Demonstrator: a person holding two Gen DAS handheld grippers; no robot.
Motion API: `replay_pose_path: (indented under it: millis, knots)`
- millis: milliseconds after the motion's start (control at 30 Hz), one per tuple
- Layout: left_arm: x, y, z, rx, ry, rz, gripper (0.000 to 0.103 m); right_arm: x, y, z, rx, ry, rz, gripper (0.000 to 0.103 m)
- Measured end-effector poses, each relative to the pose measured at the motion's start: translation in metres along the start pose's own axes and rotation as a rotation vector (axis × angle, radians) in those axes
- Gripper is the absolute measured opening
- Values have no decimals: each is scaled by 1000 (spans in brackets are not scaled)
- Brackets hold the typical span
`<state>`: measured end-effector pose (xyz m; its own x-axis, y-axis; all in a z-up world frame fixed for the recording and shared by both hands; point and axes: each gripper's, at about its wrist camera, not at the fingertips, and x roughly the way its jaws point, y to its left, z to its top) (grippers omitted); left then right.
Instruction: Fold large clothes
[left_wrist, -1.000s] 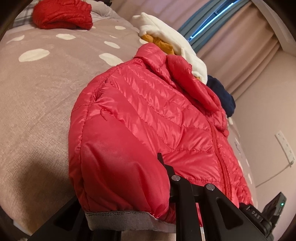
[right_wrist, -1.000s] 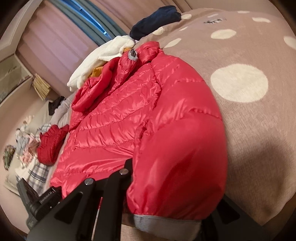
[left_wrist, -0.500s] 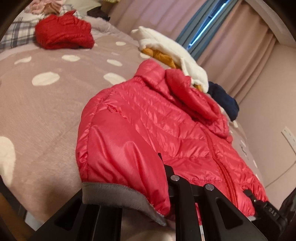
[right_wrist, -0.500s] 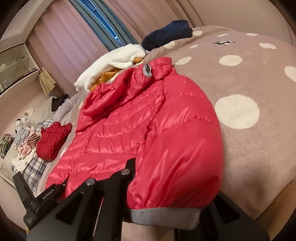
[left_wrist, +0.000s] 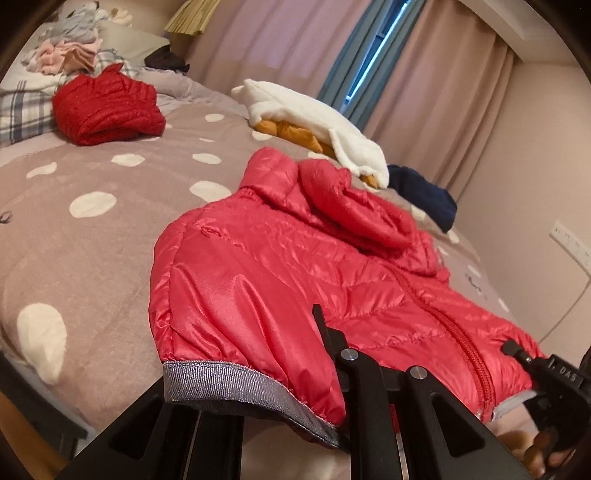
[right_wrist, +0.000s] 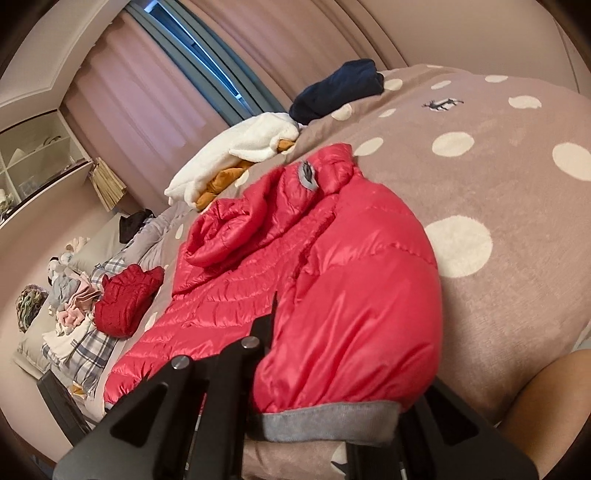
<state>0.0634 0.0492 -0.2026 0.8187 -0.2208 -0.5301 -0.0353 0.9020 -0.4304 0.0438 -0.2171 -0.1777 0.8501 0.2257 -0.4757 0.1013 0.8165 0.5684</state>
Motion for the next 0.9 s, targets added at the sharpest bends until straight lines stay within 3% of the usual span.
replay_pose_path:
  millis: [400,900]
  knots:
    - [-46,-23,14,68,-89,-41,16,-41,9,18,-18,-78,69,8]
    - [-103,-35,26,85,-173,-151,16,-95,34,30,-96,-191,102,10]
